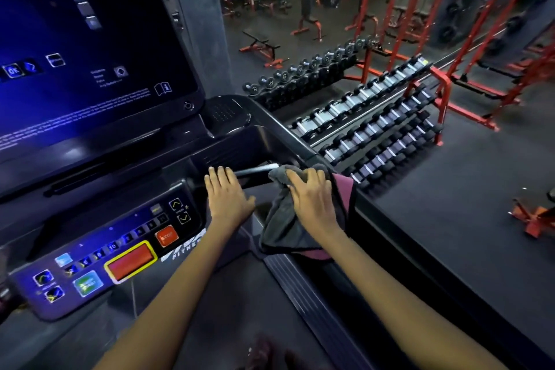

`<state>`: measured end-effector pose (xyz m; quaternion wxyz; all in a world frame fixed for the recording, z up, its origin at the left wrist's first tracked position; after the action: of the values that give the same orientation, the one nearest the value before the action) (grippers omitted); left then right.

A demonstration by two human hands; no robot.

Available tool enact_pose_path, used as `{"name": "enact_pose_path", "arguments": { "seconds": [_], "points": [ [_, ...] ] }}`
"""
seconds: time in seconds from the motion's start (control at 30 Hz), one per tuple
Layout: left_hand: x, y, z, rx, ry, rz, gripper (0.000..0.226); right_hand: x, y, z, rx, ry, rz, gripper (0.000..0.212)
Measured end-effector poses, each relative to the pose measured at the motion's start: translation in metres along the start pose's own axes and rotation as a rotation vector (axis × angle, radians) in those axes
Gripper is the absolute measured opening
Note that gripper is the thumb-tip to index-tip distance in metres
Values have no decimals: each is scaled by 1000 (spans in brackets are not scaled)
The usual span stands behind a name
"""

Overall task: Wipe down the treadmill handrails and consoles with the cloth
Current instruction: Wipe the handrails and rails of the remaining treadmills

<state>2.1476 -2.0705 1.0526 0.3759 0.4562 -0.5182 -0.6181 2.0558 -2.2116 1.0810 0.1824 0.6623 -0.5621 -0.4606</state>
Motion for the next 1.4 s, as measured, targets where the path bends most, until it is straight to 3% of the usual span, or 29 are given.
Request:
{"name": "enact_pose_path", "arguments": {
  "seconds": [0.23,0.33,0.43,0.53,0.63,0.83,1.03,1.2,1.4],
  "points": [
    [33,15,-29,39,-339,1,82,14,30,-9,83,-192,282,36],
    [51,19,-52,4,-517,-4,81,33,28,-20,-5,-310,450,27],
    [68,25,-72,26,-635,12,87,54,9,-29,-134,-459,396,25],
    [78,27,-89,31,-713,22,96,49,-11,-54,-182,-465,389,26],
    [88,16,-94,-17,-739,35,101,45,-23,-79,-216,-476,322,28],
    [91,2,-94,82,-701,-78,107,57,2,-54,-274,-555,360,33],
    [93,4,-90,138,-713,-140,101,74,45,2,-268,-862,494,28],
    [93,5,-89,148,-717,-144,104,62,6,-24,-199,-812,350,35],
    [92,5,-88,127,-738,-139,112,52,-13,-28,-287,-478,386,46]
  ]
}}
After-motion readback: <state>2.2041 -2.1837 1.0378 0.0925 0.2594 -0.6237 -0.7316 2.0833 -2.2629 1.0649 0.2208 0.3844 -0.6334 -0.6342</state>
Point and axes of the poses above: each hand's wrist, its own z-axis away from the middle knuckle, its own y-axis out of the back of the hand, x = y × z, the point moved 6 cm from there along -z, towards the middle knuckle, and after that the axes turned 12 degrees about -z, right-handed, at the moved point
